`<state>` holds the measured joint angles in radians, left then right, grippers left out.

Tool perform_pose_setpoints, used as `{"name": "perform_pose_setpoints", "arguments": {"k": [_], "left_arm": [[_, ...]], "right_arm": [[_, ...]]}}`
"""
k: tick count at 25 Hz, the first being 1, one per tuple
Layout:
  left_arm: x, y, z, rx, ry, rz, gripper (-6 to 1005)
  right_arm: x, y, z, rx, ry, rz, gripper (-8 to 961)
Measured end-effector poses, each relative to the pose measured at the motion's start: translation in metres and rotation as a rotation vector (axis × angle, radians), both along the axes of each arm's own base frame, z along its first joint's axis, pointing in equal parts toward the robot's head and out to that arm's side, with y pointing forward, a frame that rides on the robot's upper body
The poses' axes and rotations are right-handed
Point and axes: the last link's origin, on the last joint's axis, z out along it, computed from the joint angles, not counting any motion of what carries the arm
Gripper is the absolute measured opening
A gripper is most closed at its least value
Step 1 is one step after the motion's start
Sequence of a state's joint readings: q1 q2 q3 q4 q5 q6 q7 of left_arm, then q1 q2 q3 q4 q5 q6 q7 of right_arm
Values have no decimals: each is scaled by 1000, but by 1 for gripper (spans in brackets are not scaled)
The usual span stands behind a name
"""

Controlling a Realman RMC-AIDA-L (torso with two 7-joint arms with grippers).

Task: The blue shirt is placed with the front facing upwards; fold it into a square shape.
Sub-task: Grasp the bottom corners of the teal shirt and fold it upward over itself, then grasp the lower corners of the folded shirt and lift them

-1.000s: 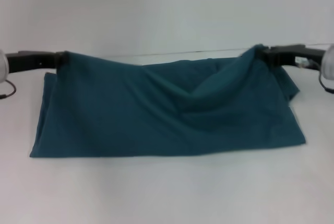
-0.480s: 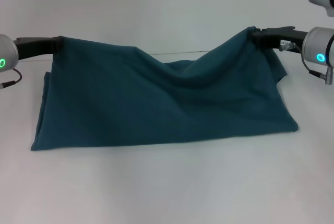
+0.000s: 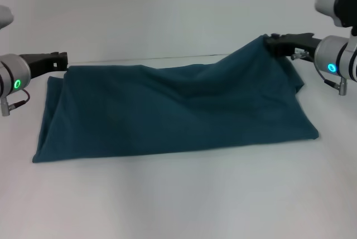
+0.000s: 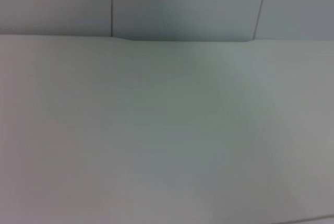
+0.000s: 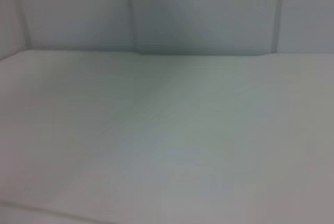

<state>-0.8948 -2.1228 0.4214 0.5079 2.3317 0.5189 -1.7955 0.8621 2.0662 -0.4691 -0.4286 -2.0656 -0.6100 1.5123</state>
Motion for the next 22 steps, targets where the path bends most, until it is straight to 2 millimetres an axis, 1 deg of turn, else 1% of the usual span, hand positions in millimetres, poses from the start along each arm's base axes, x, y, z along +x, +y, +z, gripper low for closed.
{"name": "perform_pose_setpoints", "arguments": {"k": [4, 6, 7, 8, 10, 11, 15, 17, 20, 22], "left_arm": [[-8, -2, 3, 34, -38, 34, 115], [-9, -3, 5, 44, -49, 40, 175], [-14, -4, 11, 73, -82, 55, 205], [-15, -4, 12, 79, -86, 57, 236], [-18, -6, 16, 95, -98, 63, 296], [-20, -7, 17, 101, -100, 65, 345], [-24, -13, 16, 86, -118, 62, 542], [-23, -19, 15, 45, -157, 37, 600], [-22, -31, 21, -9, -225, -12, 688], [-20, -43, 25, -45, -275, -58, 747]], "right_arm": [[11, 0, 11, 99, 31, -51, 230], [20, -2, 21, 146, 55, -73, 299], [24, -3, 26, 162, 66, -80, 333], [27, -4, 30, 177, 78, -85, 367], [34, -8, 37, 188, 98, -84, 436], [36, -10, 39, 186, 105, -81, 454], [45, -24, 40, 161, 137, -52, 527], [49, -36, 40, 134, 169, -25, 563], [55, -55, 45, 98, 219, 16, 617], [58, -67, 49, 71, 245, 36, 616]]}}
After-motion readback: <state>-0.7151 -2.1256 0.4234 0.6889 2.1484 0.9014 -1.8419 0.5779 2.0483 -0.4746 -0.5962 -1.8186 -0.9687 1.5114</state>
